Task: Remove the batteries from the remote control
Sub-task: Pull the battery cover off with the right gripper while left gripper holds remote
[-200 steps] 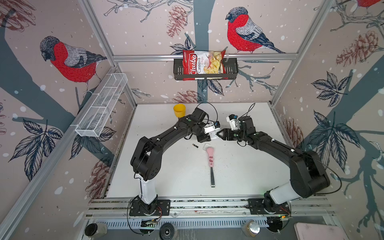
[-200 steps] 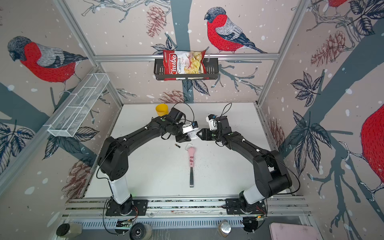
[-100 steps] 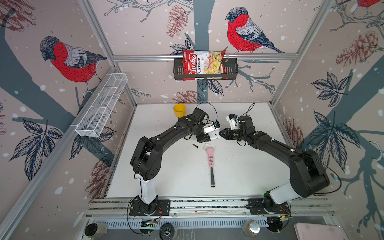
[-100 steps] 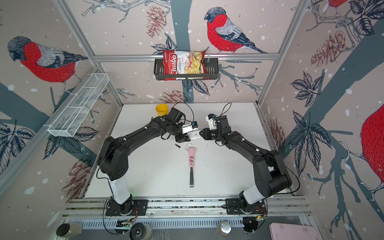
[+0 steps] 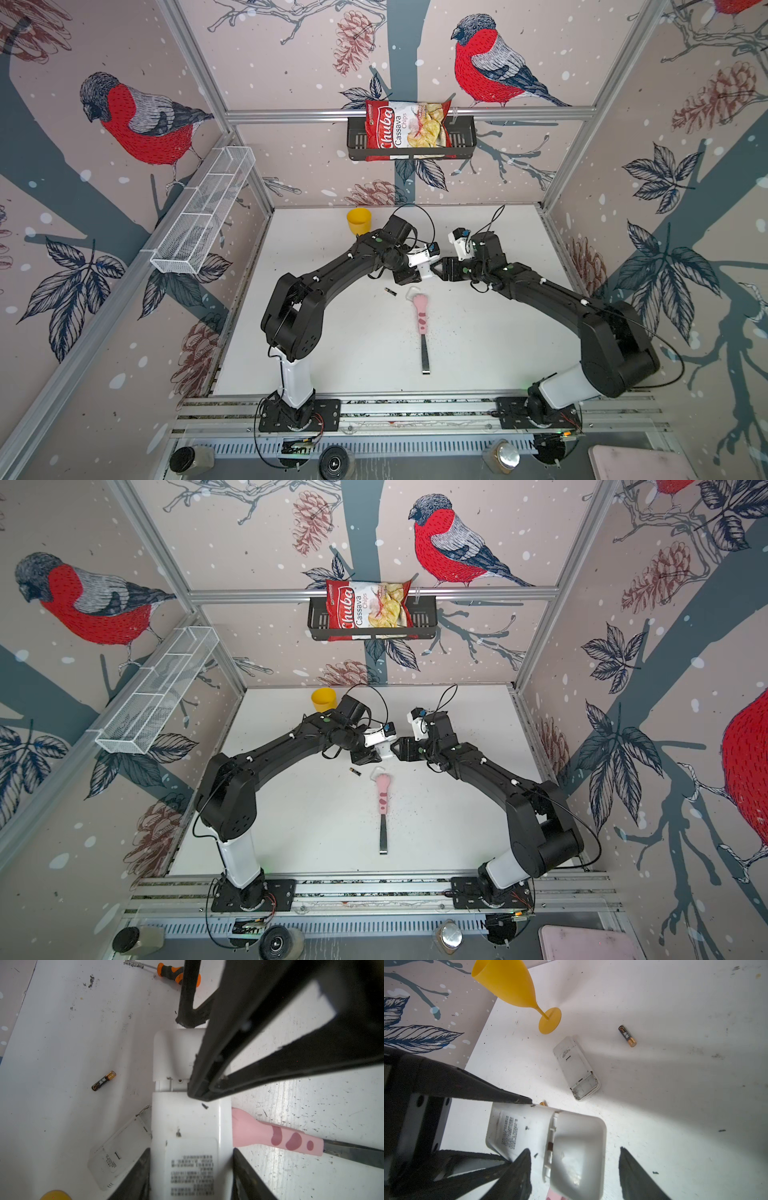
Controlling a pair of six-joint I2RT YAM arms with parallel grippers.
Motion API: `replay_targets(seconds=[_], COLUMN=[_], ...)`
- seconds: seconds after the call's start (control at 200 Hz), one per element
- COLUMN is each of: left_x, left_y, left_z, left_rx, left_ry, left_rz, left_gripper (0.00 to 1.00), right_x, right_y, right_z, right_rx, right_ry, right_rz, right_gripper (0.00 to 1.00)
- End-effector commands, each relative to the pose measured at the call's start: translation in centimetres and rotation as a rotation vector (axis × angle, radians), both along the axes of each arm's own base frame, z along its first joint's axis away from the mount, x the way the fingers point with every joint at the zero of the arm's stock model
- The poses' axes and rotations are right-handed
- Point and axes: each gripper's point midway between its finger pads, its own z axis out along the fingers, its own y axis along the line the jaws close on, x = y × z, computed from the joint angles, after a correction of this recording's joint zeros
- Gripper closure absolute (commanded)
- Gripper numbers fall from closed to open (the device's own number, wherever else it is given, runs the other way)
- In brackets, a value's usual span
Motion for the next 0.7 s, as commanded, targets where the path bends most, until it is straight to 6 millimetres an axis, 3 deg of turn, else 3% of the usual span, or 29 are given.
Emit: replay_targets(seconds=[0.0,0.255,0.42,0.695], left_x=[0.1,0.0,-0.1,-0.1], left_y=[-0.4,-0.3,-0.3,-0.3], left_z=[0.8,0.7,0.6,0.0], left_rx=[-0.029,-0.028,-0.024,-0.022], left_ry=[-0.007,-0.005,-0.002,0.006], left_rz=[-0.006,-0.005,-0.006,-0.004], left_gripper=[0.58,0.59,0.59,0.59], right_x=[0.3,1.1,1.2,1.1], right_y=[-0.2,-0.7,-1.1,-1.5], right_z=[-0.4,-1.4,-0.8,0.2], right_rx=[-0.038,-0.080,-0.082,-0.084], right_ry=[-0.010,-0.009,-0.029,-0.052], right_rz=[-0.013,-0.061,-0.084,-0.097], right_gripper=[0.33,0.41,0.54,0.58])
